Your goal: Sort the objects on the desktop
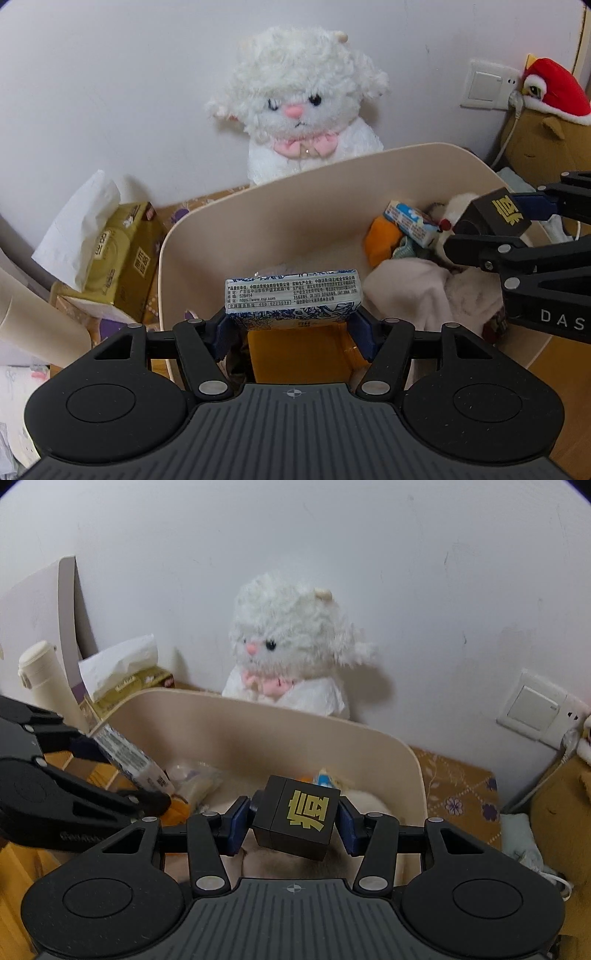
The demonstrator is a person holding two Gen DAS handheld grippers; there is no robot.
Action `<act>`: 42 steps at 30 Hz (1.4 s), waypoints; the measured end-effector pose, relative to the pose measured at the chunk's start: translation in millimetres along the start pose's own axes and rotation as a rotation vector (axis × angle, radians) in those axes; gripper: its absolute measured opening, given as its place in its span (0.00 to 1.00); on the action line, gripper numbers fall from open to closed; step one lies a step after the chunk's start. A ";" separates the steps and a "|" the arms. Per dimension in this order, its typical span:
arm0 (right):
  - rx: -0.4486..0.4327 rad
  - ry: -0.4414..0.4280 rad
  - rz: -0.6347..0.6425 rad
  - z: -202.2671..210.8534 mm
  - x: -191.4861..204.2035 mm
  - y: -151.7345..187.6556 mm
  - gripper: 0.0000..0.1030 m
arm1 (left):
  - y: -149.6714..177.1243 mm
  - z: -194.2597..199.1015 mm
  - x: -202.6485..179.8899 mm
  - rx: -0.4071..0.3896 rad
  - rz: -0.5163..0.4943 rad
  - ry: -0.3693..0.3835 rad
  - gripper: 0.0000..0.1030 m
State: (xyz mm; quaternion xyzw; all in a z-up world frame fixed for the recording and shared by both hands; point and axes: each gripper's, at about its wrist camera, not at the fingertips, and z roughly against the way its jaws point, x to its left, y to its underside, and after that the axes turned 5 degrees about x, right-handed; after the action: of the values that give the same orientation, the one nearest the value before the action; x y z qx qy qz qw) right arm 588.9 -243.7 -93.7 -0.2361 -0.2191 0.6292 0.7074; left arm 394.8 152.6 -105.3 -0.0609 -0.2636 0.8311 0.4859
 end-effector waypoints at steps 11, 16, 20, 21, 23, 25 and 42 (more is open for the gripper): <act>0.000 -0.023 -0.060 14.7 -3.3 0.2 0.86 | 3.4 6.2 3.8 0.002 0.018 -0.002 0.76; -0.006 -0.006 -0.051 25.2 4.0 -2.4 1.00 | 6.7 13.4 6.9 0.004 0.049 0.000 0.78; -0.016 0.001 -0.023 35.6 12.9 -3.7 1.00 | 9.8 20.7 8.8 -0.001 0.070 -0.012 0.78; -0.015 0.004 -0.022 38.2 14.2 -3.5 1.00 | 10.5 22.6 9.2 0.002 0.078 -0.015 0.78; -0.011 0.017 -0.030 43.0 16.2 -4.0 1.00 | 12.1 26.7 10.4 0.001 0.087 -0.015 0.78; -0.012 0.024 -0.040 47.8 17.1 -3.7 1.00 | 14.1 32.8 10.8 -0.010 0.092 -0.021 0.78; -0.040 0.064 -0.097 110.4 24.9 27.8 1.00 | 44.8 100.2 4.2 -0.084 0.068 -0.032 0.82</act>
State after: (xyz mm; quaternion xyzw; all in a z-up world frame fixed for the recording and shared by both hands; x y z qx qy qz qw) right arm 502.8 -209.8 -22.8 -0.2594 -0.2199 0.5816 0.7390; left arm 322.1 100.7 -41.4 -0.0769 -0.3036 0.8362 0.4503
